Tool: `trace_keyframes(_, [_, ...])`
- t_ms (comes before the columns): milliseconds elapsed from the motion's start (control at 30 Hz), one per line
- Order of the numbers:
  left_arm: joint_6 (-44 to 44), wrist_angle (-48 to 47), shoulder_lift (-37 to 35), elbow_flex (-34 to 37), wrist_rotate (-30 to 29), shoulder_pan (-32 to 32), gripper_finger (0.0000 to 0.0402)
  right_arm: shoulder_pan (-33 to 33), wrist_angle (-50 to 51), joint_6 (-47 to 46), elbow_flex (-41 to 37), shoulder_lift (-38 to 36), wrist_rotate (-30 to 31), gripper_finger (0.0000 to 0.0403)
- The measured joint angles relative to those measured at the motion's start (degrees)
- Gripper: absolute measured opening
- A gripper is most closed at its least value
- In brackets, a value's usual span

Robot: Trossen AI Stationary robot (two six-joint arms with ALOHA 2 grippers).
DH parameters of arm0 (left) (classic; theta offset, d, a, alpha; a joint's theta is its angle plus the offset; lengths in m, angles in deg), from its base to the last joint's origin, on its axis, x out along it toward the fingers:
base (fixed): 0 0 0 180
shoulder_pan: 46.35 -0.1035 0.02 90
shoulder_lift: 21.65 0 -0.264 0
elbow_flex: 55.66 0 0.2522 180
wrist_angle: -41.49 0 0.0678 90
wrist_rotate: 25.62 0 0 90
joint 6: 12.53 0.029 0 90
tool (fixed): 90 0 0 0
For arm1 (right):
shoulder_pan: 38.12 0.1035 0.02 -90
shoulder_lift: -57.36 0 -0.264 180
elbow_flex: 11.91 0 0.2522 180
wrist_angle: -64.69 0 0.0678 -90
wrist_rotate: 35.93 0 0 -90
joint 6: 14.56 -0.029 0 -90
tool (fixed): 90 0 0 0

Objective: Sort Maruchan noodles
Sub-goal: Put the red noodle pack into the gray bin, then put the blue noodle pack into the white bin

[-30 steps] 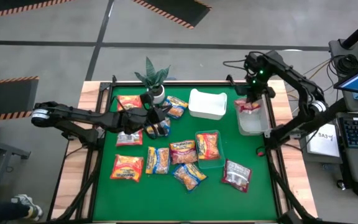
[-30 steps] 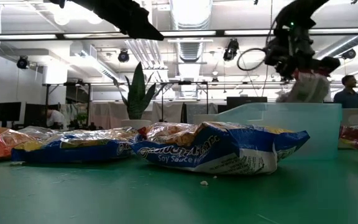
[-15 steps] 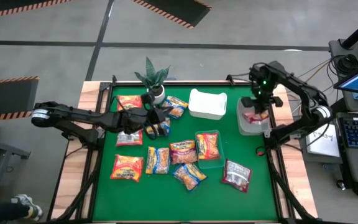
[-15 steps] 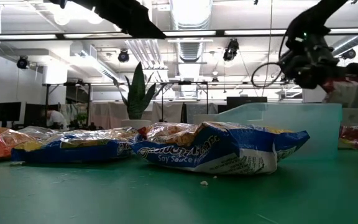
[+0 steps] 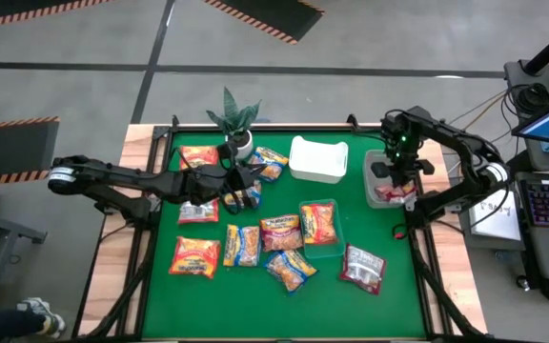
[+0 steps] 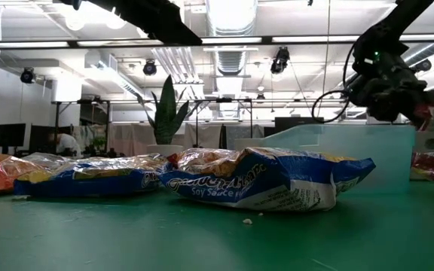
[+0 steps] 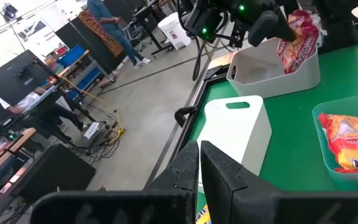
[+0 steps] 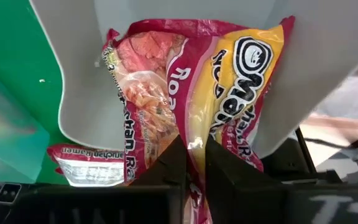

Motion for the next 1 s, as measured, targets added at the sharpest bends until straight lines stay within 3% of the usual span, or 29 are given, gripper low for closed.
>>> trace_keyframes(333, [0.0, 0.0, 0.0, 0.0, 0.0, 0.0, 0.0, 0.0, -1.8, -0.2, 0.5, 0.1, 0.0, 0.0134])
trace_keyframes(533, [0.0, 0.0, 0.0, 0.0, 0.0, 0.0, 0.0, 0.0, 0.8, 0.8, 8.5, -2.2, 0.0, 0.0165])
trace_keyframes(767, [-1.1, 0.1, 0.0, -0.3, 0.0, 0.0, 0.0, 3.0, -17.1, 0.8, 12.6, -17.2, 0.1, 0.0171])
trace_keyframes(1000, [-7.1, 0.1, 0.0, -1.0, 0.0, 0.0, 0.0, 9.6, -36.8, -3.5, 1.5, -38.6, 0.0, 0.0167])
